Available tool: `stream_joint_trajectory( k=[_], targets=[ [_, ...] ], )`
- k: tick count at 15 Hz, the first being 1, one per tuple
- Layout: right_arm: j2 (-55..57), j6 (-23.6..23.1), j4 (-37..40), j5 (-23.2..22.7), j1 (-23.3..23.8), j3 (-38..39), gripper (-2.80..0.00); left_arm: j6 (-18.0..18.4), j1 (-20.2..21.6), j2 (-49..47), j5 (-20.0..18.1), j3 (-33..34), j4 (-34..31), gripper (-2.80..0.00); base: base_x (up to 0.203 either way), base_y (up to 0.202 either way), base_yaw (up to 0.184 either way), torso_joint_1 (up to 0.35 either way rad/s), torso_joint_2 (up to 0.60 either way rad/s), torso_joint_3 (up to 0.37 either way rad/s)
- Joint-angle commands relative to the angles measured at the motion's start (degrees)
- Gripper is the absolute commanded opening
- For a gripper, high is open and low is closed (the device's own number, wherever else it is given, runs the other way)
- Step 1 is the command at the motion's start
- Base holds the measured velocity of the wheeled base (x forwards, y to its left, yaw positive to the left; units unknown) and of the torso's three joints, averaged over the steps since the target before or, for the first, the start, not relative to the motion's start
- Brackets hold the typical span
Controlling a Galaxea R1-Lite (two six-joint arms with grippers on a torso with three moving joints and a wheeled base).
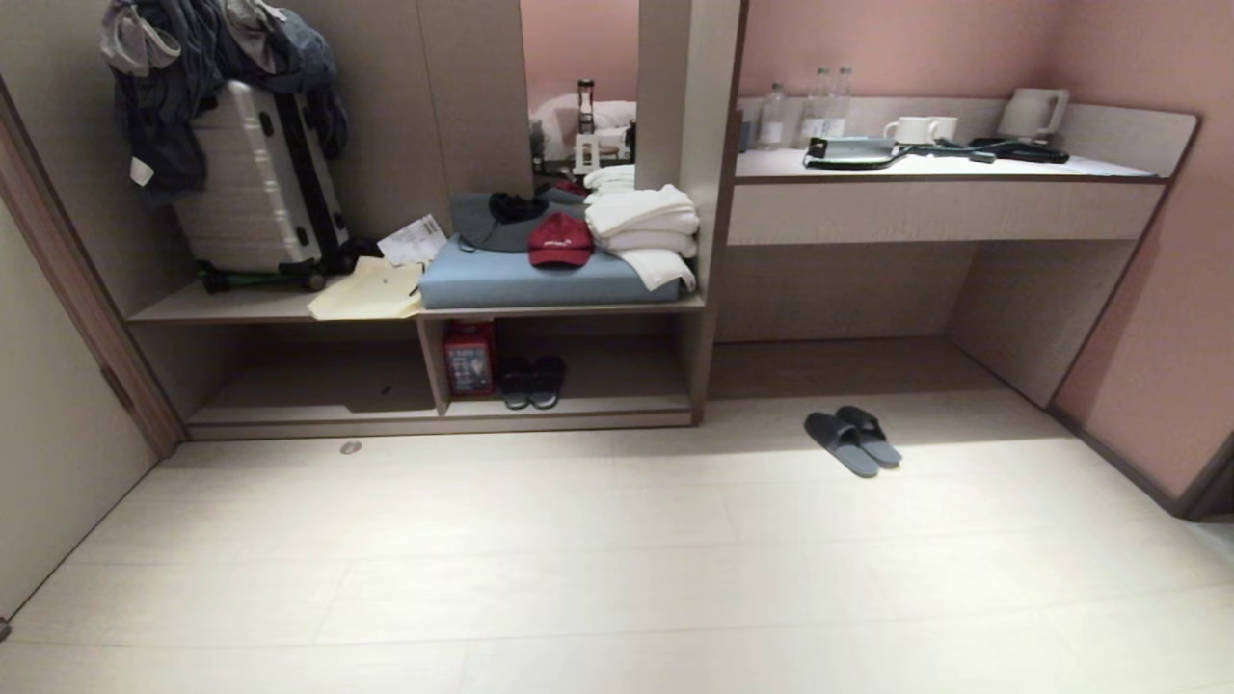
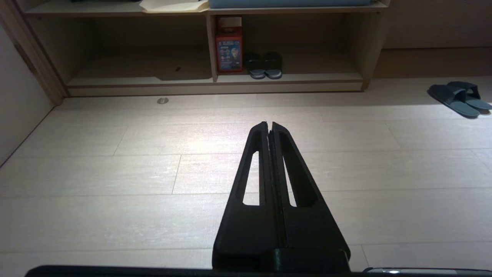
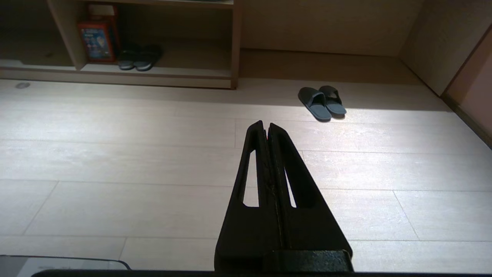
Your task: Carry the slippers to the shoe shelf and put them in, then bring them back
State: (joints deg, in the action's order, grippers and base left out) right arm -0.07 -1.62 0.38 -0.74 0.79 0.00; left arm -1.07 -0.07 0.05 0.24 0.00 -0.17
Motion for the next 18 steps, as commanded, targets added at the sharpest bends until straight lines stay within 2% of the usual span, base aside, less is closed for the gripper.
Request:
stream_joint_trajectory(
  k=[1, 18],
  targets=[
    [0.0, 0.0, 0.0, 0.0, 0.0, 0.0, -2.80, -0.1, 0.0, 0.0, 0.0, 0.0, 0.0, -2.80, -0.196, 0.000, 0.003, 0.003, 0.00, -0.001],
    [0.0, 0.0, 0.0, 0.0, 0.0, 0.0, -2.80, 0.0, 0.1, 0.0, 0.0, 0.0, 0.0, -2.80, -0.191, 0.000, 0.002, 0.002, 0.00, 0.002]
  ],
)
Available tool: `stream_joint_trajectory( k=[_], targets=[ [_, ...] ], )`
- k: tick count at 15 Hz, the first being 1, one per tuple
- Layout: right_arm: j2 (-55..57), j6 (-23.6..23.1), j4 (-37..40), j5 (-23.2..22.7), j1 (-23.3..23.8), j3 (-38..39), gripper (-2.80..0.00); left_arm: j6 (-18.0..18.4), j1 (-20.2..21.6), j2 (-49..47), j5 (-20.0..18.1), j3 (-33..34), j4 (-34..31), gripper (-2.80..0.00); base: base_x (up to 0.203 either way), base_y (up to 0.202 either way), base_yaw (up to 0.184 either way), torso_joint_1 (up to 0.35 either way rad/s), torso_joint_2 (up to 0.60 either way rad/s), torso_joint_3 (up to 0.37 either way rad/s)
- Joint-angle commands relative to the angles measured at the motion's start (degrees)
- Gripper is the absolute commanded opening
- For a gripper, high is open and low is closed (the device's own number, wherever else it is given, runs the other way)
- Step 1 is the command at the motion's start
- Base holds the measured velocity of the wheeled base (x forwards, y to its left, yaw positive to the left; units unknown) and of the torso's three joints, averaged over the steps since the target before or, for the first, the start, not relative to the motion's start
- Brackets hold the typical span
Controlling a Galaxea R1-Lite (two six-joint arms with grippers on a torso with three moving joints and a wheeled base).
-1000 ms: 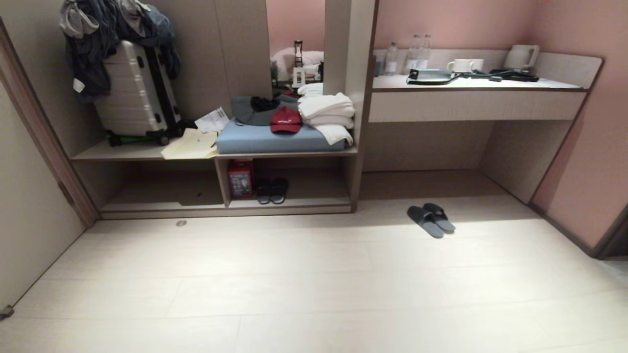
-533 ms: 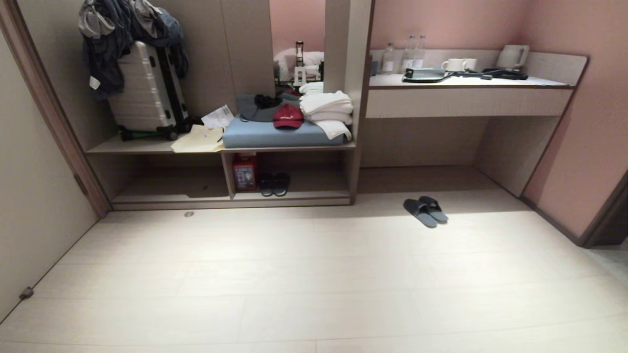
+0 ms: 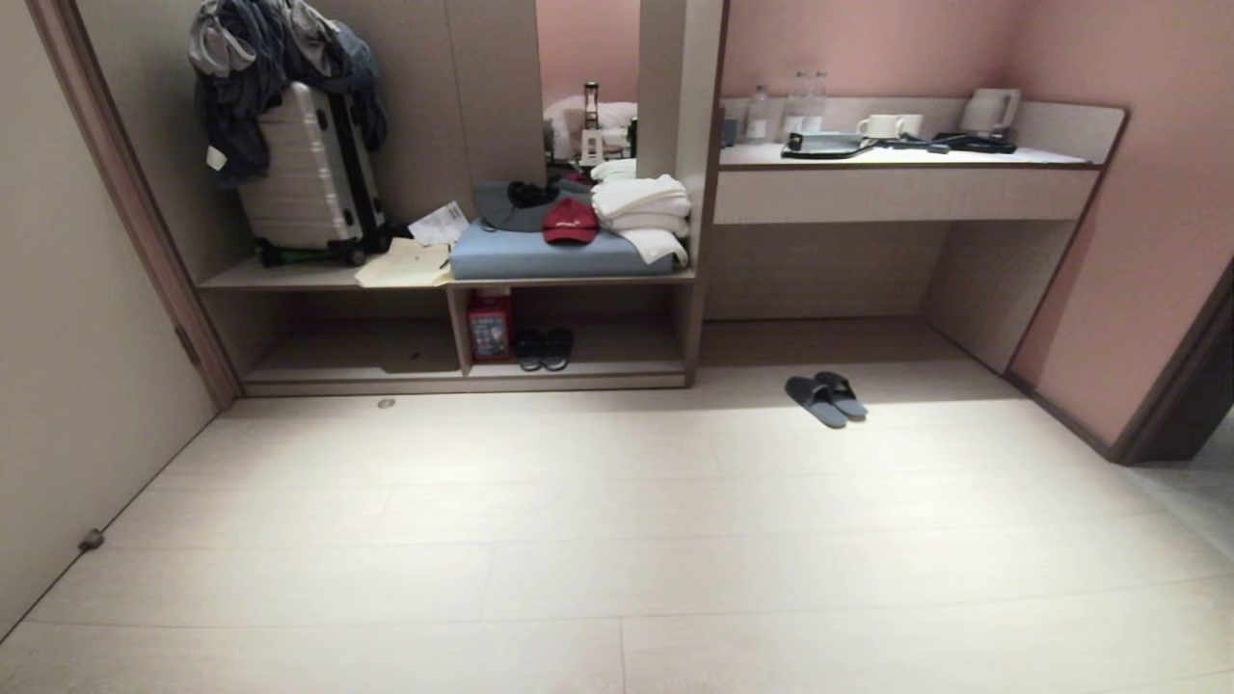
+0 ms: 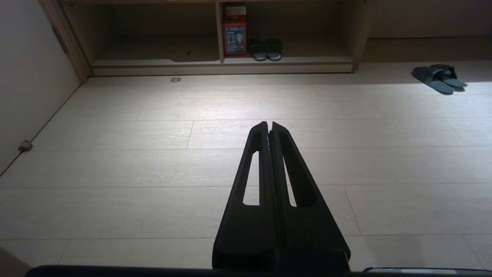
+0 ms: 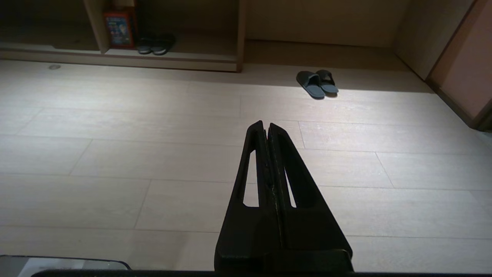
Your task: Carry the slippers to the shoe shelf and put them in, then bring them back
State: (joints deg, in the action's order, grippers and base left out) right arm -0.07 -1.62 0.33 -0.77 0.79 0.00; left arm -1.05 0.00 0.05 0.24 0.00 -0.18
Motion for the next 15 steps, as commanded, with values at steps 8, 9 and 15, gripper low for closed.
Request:
stream_joint_trajectory(
  k=[8, 9, 15],
  targets=[
    [0.0, 0.0, 0.0, 0.0, 0.0, 0.0, -2.80, 0.0, -0.1, 0.0, 0.0, 0.0, 0.0, -2.80, 0.000, -0.011, 0.003, 0.000, 0.00, 0.001],
    [0.0, 0.0, 0.0, 0.0, 0.0, 0.0, -2.80, 0.0, -0.1, 0.0, 0.0, 0.0, 0.0, -2.80, 0.001, -0.149, 0.005, 0.007, 0.01, -0.001],
    [0.0, 0.0, 0.0, 0.0, 0.0, 0.0, -2.80, 0.0, -0.1, 0.0, 0.0, 0.0, 0.0, -2.80, 0.000, -0.196, 0.001, 0.002, 0.00, 0.002]
  ],
)
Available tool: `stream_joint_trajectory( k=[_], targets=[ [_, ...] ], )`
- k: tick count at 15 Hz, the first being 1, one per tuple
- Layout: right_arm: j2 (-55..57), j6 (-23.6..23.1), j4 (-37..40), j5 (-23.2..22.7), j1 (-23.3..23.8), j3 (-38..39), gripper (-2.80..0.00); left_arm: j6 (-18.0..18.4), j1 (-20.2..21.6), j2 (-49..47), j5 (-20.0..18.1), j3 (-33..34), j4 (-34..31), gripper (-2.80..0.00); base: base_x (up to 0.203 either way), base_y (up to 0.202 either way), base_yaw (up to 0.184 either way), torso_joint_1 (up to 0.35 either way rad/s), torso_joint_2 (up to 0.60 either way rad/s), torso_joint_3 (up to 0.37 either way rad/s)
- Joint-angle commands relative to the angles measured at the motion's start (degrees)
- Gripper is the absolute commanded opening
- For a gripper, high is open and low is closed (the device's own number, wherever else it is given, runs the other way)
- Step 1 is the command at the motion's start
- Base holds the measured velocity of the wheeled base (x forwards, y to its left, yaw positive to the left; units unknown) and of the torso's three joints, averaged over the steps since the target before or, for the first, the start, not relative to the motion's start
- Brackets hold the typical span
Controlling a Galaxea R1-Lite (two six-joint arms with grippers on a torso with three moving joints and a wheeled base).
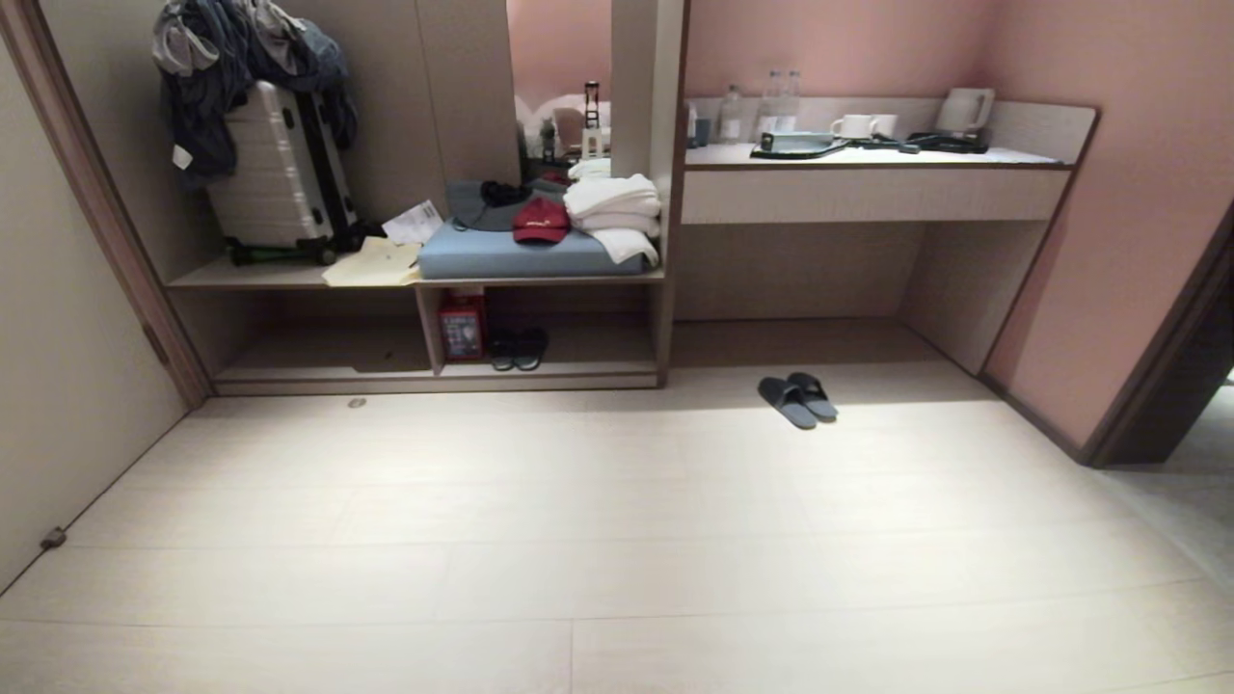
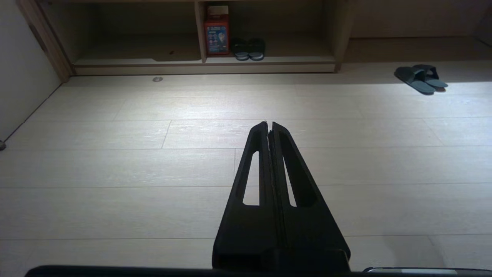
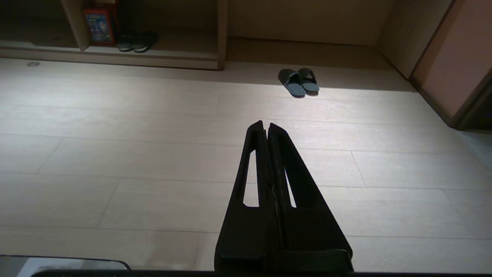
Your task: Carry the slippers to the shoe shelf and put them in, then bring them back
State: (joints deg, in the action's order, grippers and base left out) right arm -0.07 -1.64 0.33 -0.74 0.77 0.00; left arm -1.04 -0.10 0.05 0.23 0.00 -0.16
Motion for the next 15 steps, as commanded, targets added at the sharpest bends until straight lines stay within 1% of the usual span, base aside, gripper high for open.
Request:
stream_joint_trajectory(
  k=[1, 4, 15],
  targets=[
    [0.0, 0.0, 0.0, 0.0, 0.0, 0.0, -2.80, 0.0, 0.0, 0.0, 0.0, 0.0, 0.0, -2.80, 0.000, -0.196, 0.003, 0.004, 0.00, 0.002],
    [0.0, 0.0, 0.0, 0.0, 0.0, 0.0, -2.80, 0.0, 0.0, 0.0, 0.0, 0.0, 0.0, -2.80, 0.000, -0.142, 0.003, 0.004, 0.00, 0.001],
    [0.0, 0.0, 0.0, 0.0, 0.0, 0.0, -2.80, 0.6, 0.0, 0.0, -0.1, 0.0, 0.0, -2.80, 0.000, 0.000, 0.000, 0.000, 0.00, 0.000]
  ],
)
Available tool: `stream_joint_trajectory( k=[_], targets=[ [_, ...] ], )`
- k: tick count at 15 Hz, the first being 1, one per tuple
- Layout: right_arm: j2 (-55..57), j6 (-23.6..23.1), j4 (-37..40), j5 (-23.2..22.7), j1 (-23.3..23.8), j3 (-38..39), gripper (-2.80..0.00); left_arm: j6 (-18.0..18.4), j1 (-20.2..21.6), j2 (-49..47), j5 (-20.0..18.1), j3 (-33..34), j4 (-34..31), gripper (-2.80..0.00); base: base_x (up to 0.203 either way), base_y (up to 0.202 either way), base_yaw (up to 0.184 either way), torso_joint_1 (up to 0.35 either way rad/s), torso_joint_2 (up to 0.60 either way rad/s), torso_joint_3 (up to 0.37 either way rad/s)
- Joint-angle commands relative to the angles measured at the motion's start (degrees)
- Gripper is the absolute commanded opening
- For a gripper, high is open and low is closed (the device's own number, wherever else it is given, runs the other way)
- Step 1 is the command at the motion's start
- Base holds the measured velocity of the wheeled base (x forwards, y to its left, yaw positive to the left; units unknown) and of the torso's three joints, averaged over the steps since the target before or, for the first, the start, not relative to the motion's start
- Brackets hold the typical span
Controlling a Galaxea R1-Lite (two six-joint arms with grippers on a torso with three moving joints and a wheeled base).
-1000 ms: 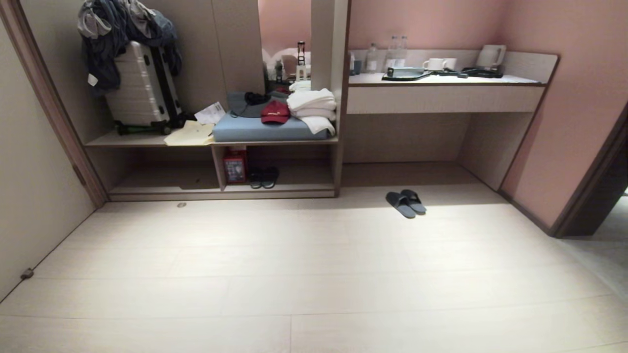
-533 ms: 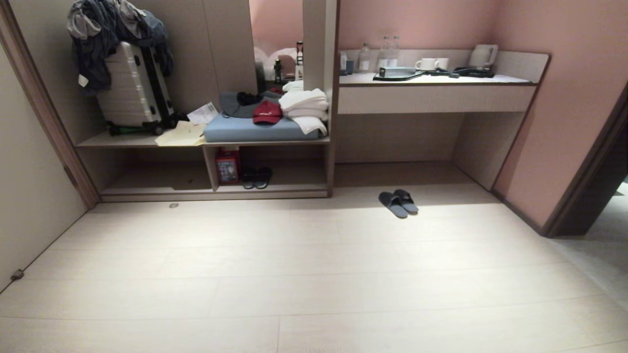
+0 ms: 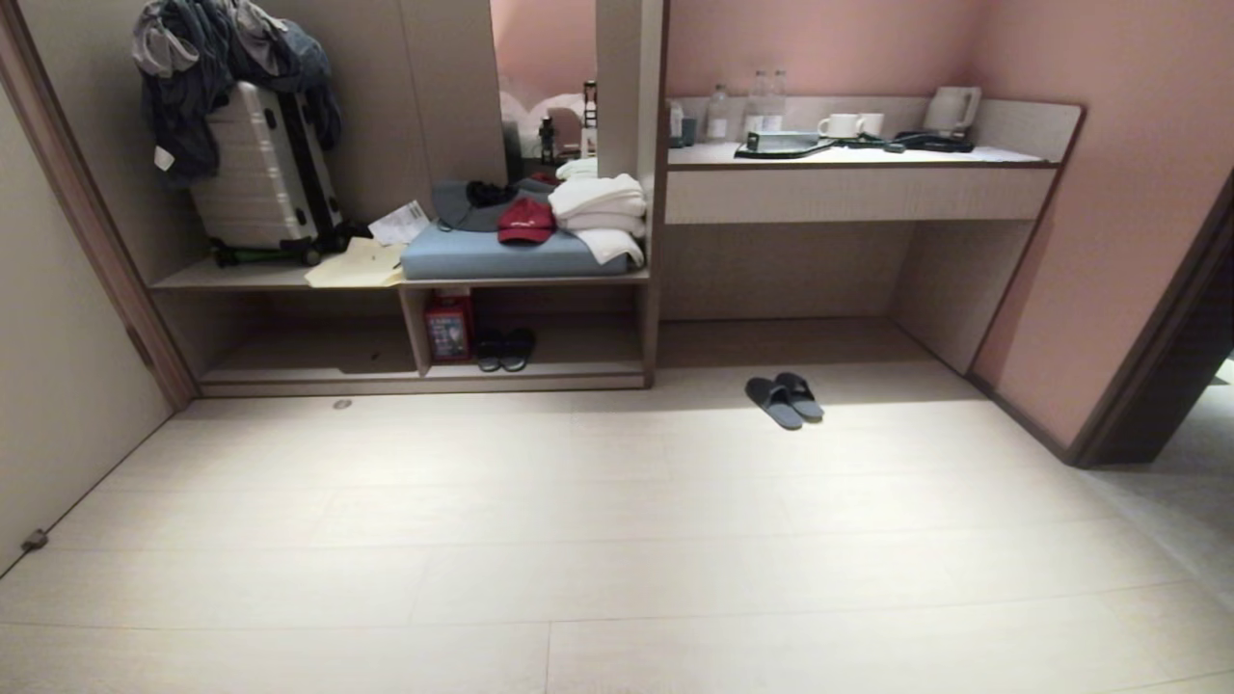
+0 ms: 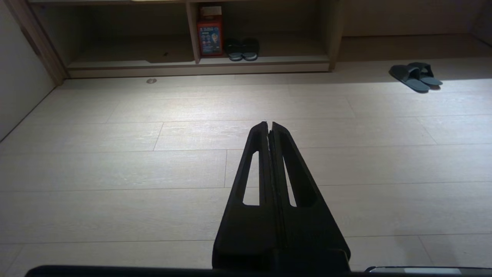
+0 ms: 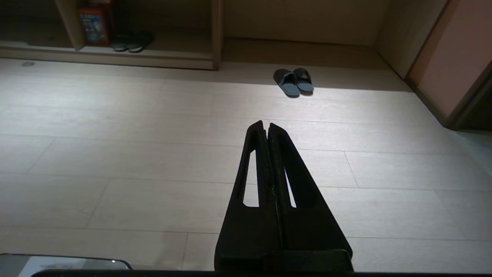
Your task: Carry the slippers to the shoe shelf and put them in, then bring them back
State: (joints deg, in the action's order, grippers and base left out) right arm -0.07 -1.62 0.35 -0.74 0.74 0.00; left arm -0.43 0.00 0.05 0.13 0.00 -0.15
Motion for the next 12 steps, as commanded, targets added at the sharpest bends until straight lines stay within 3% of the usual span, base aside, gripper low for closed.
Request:
stream_joint_trajectory(
  k=[1, 12],
  targets=[
    [0.0, 0.0, 0.0, 0.0, 0.1, 0.0, -2.80, 0.0, -0.1, 0.0, 0.0, 0.0, 0.0, -2.80, 0.000, 0.000, 0.000, 0.000, 0.00, 0.000],
    [0.0, -0.2, 0.0, 0.4, 0.1, 0.0, -2.80, -0.4, 0.0, -0.1, 0.1, 0.0, 0.0, -2.80, 0.000, 0.000, 0.000, 0.000, 0.00, 0.000]
  ],
)
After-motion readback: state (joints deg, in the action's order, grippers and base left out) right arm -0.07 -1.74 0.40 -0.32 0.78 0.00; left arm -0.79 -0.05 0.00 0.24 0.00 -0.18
